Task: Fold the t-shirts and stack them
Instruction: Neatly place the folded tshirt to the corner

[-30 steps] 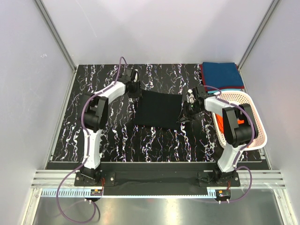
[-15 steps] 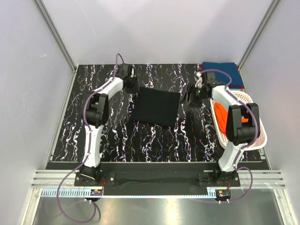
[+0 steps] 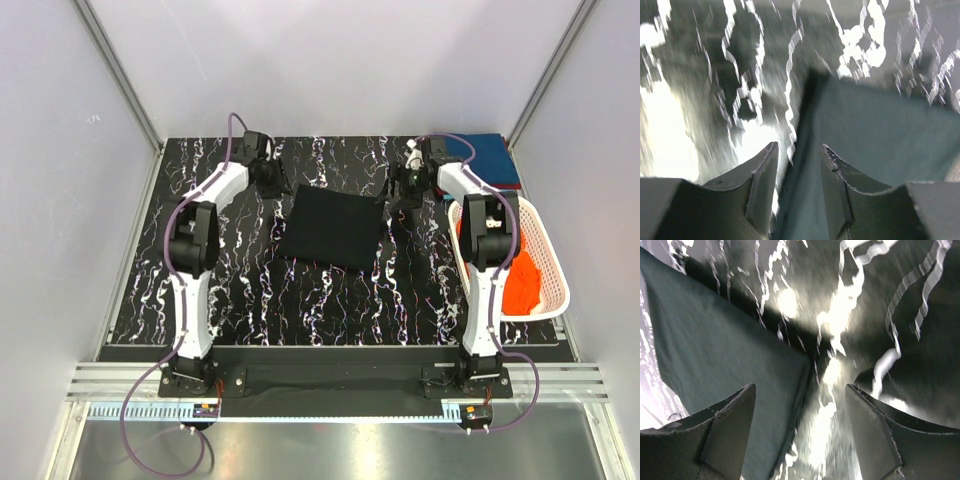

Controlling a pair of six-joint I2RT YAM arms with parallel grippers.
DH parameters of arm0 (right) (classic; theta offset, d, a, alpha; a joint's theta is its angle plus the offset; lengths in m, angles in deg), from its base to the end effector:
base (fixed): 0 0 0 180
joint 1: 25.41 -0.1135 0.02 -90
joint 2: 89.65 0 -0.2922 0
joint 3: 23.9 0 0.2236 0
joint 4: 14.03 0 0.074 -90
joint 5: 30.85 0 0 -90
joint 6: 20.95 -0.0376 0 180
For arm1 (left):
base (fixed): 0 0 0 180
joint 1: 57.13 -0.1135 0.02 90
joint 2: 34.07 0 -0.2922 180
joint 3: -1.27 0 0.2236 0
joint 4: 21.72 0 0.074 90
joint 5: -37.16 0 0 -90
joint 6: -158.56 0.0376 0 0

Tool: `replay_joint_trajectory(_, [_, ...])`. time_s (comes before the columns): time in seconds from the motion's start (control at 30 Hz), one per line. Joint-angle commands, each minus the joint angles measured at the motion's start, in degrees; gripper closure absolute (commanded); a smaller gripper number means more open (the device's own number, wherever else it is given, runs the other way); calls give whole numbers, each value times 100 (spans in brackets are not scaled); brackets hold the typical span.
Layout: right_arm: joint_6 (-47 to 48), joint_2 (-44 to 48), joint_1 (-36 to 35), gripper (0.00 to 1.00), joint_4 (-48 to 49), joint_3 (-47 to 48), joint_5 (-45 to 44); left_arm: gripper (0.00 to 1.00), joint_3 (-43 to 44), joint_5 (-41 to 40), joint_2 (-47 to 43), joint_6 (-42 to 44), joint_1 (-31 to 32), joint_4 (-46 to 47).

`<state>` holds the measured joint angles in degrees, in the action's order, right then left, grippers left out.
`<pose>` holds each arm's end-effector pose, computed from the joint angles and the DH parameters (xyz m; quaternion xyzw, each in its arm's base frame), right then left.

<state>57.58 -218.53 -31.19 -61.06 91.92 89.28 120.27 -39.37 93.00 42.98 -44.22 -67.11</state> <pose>0.4700 0.0665 0.1981 -0.0207 0.9351 0.2856 0.2087 0.4692 -0.1165 0.2264 -0.0675 0.9413 -0.2078 0.2572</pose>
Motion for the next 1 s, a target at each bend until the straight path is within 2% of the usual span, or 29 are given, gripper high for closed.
replay_joint_trajectory(0.0, [180,-330,42,20,26,548,624,57,-673,357,-902,-254,89,143])
replay_joint_trajectory(0.13, [40,-699,16,19,35,786,758,57,-1343,446,-1131,-289,177,214])
replay_joint_trajectory(0.3, [-110,-683,-54,20,35,619,609,57,-1958,226,-1132,-263,309,354])
replay_joint_trajectory(0.47, [-251,-594,-151,21,44,294,485,57,-1977,-2,-868,-289,318,319])
replay_joint_trajectory(0.77, [-295,-428,-301,22,35,30,353,57,-2038,-231,-912,-228,309,267])
replay_joint_trajectory(0.97, [-163,-366,-301,27,-44,-128,380,57,-2117,-293,-938,-236,309,249])
